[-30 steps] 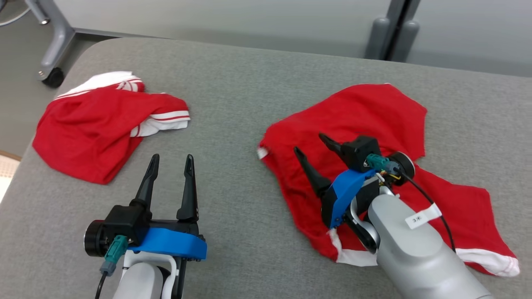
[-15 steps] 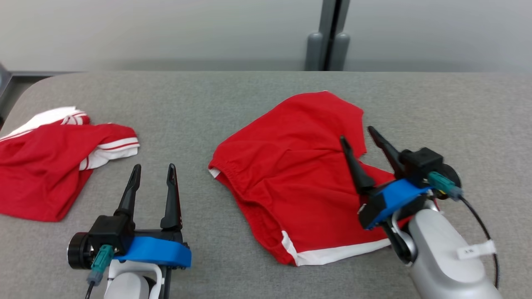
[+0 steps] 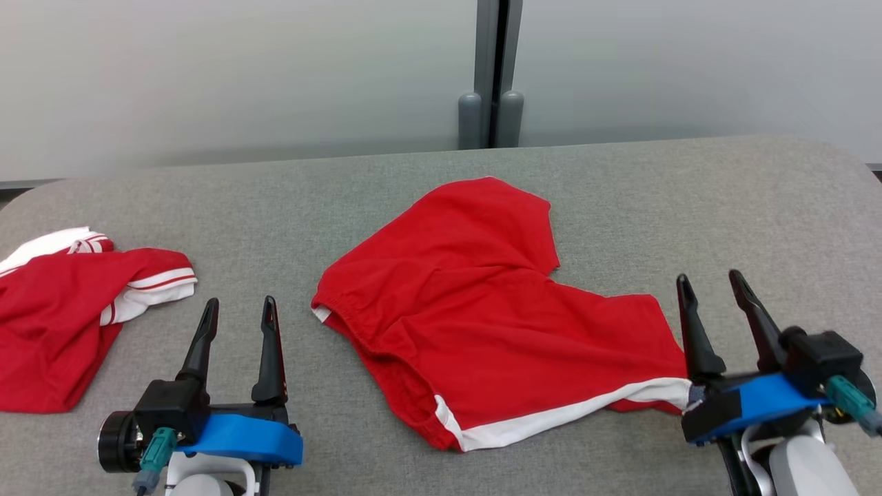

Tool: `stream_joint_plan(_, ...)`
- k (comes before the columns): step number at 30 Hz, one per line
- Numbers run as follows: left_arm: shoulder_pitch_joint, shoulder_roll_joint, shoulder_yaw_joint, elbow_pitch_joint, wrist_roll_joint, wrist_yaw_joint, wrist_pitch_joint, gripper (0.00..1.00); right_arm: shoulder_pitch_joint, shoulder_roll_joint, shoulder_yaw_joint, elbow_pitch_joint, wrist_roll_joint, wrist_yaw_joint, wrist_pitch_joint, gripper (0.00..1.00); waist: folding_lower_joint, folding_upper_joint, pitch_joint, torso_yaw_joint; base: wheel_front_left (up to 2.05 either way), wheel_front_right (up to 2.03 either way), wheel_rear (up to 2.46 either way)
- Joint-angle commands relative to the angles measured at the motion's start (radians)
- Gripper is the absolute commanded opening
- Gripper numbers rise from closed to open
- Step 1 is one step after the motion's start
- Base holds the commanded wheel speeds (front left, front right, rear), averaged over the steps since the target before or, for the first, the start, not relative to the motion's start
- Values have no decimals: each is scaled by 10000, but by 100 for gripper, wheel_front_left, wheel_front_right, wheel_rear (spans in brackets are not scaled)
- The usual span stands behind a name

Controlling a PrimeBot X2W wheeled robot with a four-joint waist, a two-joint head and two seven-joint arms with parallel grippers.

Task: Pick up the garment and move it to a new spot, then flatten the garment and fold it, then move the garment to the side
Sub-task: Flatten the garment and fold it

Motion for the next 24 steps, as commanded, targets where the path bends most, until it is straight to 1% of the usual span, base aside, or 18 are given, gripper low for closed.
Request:
stream_joint_plan(1, 100, 45, 54, -6, 85, -17, -48, 100, 189, 53, -51, -89, 3, 5, 33, 100, 1, 0, -34, -30, 0, 0, 0)
stream_joint_plan(4, 147, 49, 77, 9, 106, -10, -48, 100, 722, 205, -322, -593, -34, 5, 222, 100, 1, 0, -109, -54, 0, 0, 0)
stream_joint_plan(10, 234, 84, 290, 88, 200, 258, -48, 100, 1571, 406, -499, -1272, -55, 5, 593, 100, 1, 0, -149, -21, 0, 0, 0)
stream_joint_plan(20, 255, 144, 402, 59, 180, 253, -48, 100, 1929, 446, -624, -1440, 2, 5, 766, 100, 1, 0, -163, 82, 0, 0, 0)
stream_joint_plan(24, 115, 85, 169, -9, 116, 70, -48, 100, 1910, 444, -748, -1237, 29, 5, 834, 100, 1, 0, -174, 72, 0, 0, 0)
